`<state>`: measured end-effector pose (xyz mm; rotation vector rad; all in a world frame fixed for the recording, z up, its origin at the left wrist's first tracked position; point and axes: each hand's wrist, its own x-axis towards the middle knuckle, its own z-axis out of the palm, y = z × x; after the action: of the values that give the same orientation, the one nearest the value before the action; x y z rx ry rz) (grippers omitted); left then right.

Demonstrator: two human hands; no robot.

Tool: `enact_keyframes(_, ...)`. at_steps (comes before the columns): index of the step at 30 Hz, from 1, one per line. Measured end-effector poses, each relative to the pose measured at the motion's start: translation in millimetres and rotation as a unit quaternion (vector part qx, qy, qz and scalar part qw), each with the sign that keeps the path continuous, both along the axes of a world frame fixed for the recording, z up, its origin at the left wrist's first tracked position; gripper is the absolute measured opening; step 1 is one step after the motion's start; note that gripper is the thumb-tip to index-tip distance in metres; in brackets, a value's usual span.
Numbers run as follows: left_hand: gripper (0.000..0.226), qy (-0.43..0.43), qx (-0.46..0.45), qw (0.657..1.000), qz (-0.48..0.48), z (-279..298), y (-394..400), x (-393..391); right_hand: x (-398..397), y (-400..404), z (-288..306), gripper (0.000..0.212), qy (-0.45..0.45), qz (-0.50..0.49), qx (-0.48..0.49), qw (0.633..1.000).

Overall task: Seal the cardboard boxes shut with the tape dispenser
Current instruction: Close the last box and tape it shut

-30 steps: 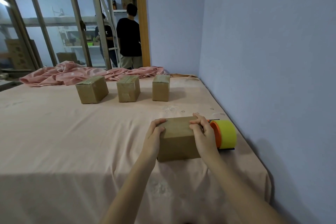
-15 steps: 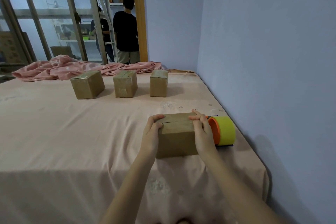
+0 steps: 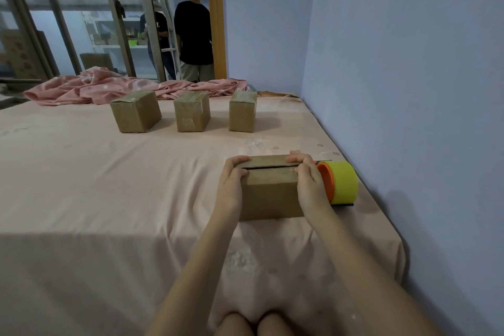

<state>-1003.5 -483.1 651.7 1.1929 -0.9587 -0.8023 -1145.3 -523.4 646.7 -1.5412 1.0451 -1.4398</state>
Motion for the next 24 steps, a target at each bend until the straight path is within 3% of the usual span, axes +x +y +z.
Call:
enact_keyframes(10, 0.026, -0.026, -0.057, 0.998, 0.031, -6.9, 7.3, -4.4, 11.6, 5.9, -6.2, 0.027, -0.06, -0.06, -0.017, 0.996)
enact_keyframes(12, 0.028, -0.106, -0.046, 0.99, 0.081, -10.0, 9.2, -4.7, 12.2, 3.5, -6.4, 0.028, -0.036, -0.076, -0.027, 0.996)
enact_keyframes(15, 0.03, -0.326, -0.116, 0.918, 0.192, -13.1, 13.1, 0.5, 11.9, 3.9, -6.6, 0.03, 0.004, -0.104, -0.053, 0.993)
enact_keyframes(17, 0.027, -0.339, -0.17, 0.914, 0.145, -16.7, 12.2, 5.4, 10.6, 5.0, -7.3, 0.031, 0.037, -0.127, -0.073, 0.989)
enact_keyframes(19, 0.022, -0.304, -0.164, 0.937, 0.059, -20.6, 12.2, 12.5, 9.4, 8.5, -3.2, 0.032, 0.076, -0.141, -0.076, 0.984)
enact_keyframes(21, 0.031, -0.327, -0.155, 0.932, 0.024, -22.2, 11.3, 20.0, 6.5, 11.4, 0.8, 0.028, 0.143, -0.161, -0.104, 0.971)
enact_keyframes(24, 0.045, -0.338, -0.145, 0.93, 0.017, -19.9, 8.4, 24.3, -7.7, 19.8, 8.1, 0.018, 0.245, -0.235, -0.233, 0.911)
